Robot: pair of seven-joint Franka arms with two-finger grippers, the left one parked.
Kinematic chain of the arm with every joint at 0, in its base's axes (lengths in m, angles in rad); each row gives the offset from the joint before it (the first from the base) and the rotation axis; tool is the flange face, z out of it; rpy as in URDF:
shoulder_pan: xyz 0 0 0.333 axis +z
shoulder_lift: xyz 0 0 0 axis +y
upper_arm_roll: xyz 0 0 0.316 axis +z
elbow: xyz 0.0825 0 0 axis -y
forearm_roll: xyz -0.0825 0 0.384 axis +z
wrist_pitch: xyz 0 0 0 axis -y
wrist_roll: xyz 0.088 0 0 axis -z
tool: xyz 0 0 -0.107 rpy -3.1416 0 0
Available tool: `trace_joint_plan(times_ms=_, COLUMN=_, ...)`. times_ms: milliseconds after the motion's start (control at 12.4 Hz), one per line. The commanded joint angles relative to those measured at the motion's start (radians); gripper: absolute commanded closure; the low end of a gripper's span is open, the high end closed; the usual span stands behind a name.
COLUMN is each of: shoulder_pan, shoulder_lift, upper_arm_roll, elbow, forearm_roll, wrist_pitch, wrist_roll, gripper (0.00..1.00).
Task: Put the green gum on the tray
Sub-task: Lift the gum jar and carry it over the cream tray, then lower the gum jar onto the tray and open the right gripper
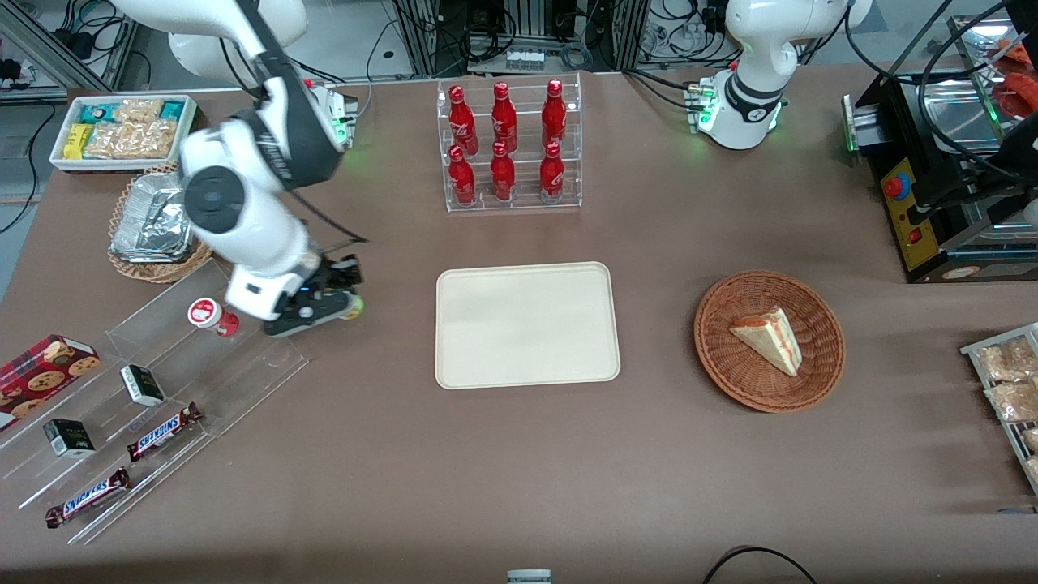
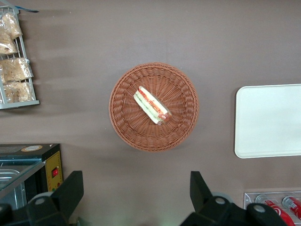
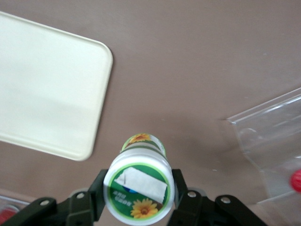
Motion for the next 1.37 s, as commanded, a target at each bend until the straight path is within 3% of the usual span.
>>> trace_joint_plan(times_ms=0, shoulder_pan=0.08, shoulder_lift=0.127, upper_arm_roll=-0.012, elbow=0.145, forearm_roll=0.02, wrist_pitch=-0.014, wrist_roll=0.17, gripper=1.0)
trace_joint_plan(times_ms=402, shoulder_pan=0.2, shoulder_lift=0.279, upper_arm_roll=-0.012, elbow=0.225, forearm_roll=0.038, wrist_pitch=0.123, wrist_roll=0.437, gripper=1.0)
trace_joint_plan(times_ms=804, shoulder_pan=0.281, shoulder_lift=0.466, upper_arm_roll=-0.013, elbow=0.412, forearm_roll=0.035, wrist_pitch=0.166, wrist_roll=0.637, gripper=1.0)
trace_joint_plan(times_ms=1286, shoulder_pan=0.318, shoulder_lift=0.553, upper_arm_roll=-0.012, elbow=0.439, forearm_roll=0.038, wrist_pitch=0.269, wrist_roll=0.705, gripper=1.0)
